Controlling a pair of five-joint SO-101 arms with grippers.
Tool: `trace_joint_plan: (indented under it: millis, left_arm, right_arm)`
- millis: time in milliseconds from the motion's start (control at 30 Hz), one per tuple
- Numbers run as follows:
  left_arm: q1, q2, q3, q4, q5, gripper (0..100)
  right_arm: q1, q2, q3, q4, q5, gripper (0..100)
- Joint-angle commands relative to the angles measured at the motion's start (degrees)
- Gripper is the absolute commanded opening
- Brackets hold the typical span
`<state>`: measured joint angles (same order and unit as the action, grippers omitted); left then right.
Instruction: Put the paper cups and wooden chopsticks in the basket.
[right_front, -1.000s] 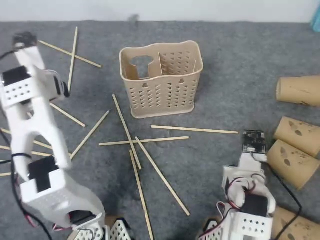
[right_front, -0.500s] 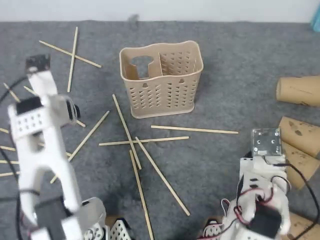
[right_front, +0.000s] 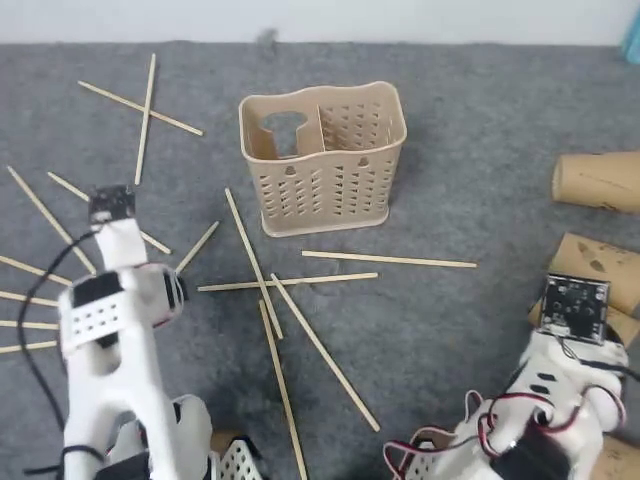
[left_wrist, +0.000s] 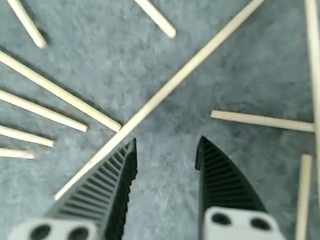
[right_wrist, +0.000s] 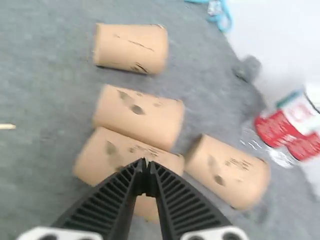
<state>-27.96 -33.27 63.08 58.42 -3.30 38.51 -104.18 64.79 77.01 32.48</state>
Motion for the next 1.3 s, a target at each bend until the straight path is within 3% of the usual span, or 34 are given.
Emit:
trace_joint_plan:
  millis: [0, 133, 333, 500, 700, 933, 1167, 1267]
  left_arm:
    - [0.44, -2.20, 4.88, -7.74, -1.41, 18]
    - [0.44, -2.11, 4.00, -5.45, -4.84, 18]
    - [0.44, -1.85, 4.00, -5.54, -5.19, 18]
    - [0.44, -1.76, 4.00, -5.54, -5.27, 18]
    - [0.44, -1.76, 4.00, -5.54, -5.27, 18]
    - [0.44, -1.76, 4.00, -5.54, -5.27, 18]
    - [0.44, -1.76, 4.00, -5.54, -5.36, 18]
    - [0.44, -1.76, 4.00, -5.54, -5.36, 18]
  right_arm:
    - [6.02, 2.24, -6.51, -0.22, 2.55, 0.9]
    - [10.51, 12.62, -14.68, 1.71, 2.37, 1.2]
    - [10.95, 41.71, -30.59, 10.95, 1.85, 9.2]
    - [14.99, 57.71, -37.01, 8.66, -0.97, 8.0]
    - [20.00, 65.98, -34.81, 4.97, 2.90, 14.1]
    - [19.74, 69.05, -24.88, -8.75, 4.48, 15.2]
    - [14.11, 68.97, -22.24, -9.80, 3.96, 25.1]
    - [12.79, 68.97, -22.24, -10.15, 3.60, 22.2]
